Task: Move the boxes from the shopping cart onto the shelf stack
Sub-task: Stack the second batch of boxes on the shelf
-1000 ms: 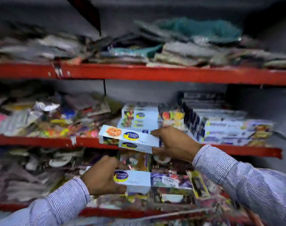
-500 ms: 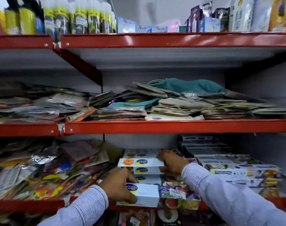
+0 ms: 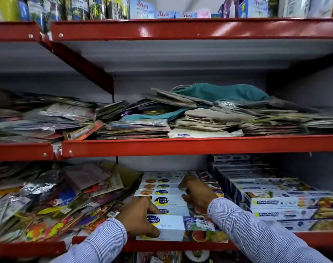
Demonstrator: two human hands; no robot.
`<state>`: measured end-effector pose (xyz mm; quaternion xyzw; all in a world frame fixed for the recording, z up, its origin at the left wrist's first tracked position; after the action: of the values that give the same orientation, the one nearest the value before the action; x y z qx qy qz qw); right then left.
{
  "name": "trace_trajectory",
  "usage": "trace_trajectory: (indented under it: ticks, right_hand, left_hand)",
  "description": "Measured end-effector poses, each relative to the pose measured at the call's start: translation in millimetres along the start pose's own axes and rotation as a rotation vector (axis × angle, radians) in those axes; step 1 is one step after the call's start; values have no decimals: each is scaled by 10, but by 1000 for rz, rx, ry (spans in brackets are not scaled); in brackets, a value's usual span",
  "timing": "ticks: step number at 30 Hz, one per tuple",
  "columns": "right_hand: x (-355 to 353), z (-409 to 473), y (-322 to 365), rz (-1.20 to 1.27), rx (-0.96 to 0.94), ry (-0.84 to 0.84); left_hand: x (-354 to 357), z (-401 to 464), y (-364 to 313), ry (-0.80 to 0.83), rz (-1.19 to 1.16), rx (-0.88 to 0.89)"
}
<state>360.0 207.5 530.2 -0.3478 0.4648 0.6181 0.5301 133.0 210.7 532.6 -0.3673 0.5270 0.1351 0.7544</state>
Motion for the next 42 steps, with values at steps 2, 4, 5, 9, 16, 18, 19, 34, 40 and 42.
trace_trajectory:
  ticks: [2, 4, 5, 9, 16, 18, 19, 34, 40, 42]
  right_hand:
    - [-89, -37, 3, 13, 3, -23]
    - [-198, -74, -16, 37, 5, -57]
    - [-227, -63, 3, 55, 4, -75]
    - [-472, -210, -81, 63, -11, -171]
    - [-607, -588, -51, 68, -78, -185]
    - [-574, -640, -42, 58, -89, -162]
    - [-564, -660, -30, 49, -98, -158]
    - [-86, -648, -216, -42, -85, -41]
    - [-13, -643, -277, -121, -120, -81]
    - [55, -675, -310, -180, -136, -112]
  left_hand:
    - [28, 72, -11, 0, -37, -4]
    - [43, 175, -19, -20, -80, -6]
    - [29, 196, 6, -25, -100, -14]
    - [59, 431, 2, 0, -199, -2]
    - [129, 682, 167, 36, -357, 1]
    - [143, 723, 215, 11, -407, -13]
    - [152, 740, 237, -11, -419, -21]
    - [371, 564, 171, -432, 332, 212]
    - [471, 510, 315, -428, 348, 206]
    - [547, 469, 360, -440, 395, 246]
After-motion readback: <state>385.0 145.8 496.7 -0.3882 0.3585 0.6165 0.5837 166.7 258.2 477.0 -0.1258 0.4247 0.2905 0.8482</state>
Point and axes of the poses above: each hand's wrist, its own z-axis towards the middle knuckle, its own x-axis out of the palm, y = z × x, the point moved 4 cm from there along z, towards the middle knuckle, and after that the axes turned 1 degree about y, right-handed, at the moved point
